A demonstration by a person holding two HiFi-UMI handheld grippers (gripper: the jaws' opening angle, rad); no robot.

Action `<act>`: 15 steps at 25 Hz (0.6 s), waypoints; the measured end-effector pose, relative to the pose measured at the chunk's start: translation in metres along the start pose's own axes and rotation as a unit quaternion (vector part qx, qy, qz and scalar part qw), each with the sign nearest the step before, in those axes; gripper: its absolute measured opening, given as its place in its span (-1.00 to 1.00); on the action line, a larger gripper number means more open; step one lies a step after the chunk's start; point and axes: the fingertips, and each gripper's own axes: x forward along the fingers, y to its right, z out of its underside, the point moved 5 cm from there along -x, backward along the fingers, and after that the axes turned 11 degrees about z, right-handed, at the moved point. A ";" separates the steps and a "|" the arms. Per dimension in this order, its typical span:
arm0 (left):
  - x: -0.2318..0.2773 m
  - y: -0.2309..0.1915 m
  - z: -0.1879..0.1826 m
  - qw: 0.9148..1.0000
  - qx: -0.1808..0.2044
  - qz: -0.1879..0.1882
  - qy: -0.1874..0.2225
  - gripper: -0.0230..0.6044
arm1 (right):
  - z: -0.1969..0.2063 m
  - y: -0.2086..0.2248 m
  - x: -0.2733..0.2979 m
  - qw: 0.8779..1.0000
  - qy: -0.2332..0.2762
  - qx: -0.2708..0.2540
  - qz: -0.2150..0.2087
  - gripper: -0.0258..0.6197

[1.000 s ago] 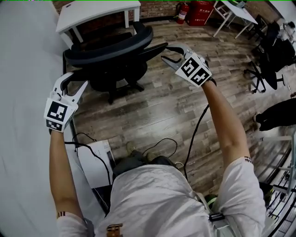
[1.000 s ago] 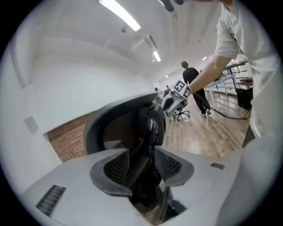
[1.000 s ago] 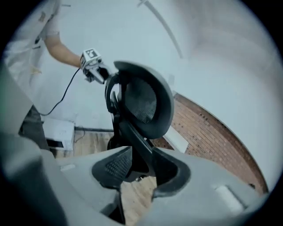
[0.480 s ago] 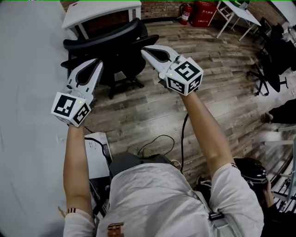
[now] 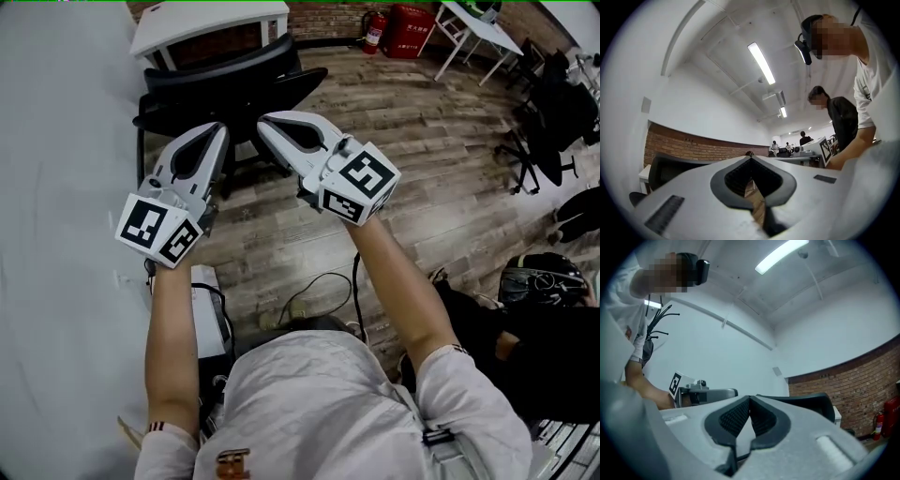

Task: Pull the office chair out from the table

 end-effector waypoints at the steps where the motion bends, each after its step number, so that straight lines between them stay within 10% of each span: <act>1: -0.003 0.002 -0.001 1.000 0.000 0.002 0.000 -0.93 | -0.001 -0.004 -0.001 1.000 0.003 0.002 0.001 -0.92; 15: -0.020 0.006 -0.002 1.000 -0.002 0.017 0.001 -0.93 | 0.000 -0.026 0.005 1.000 0.003 -0.012 0.003 -0.92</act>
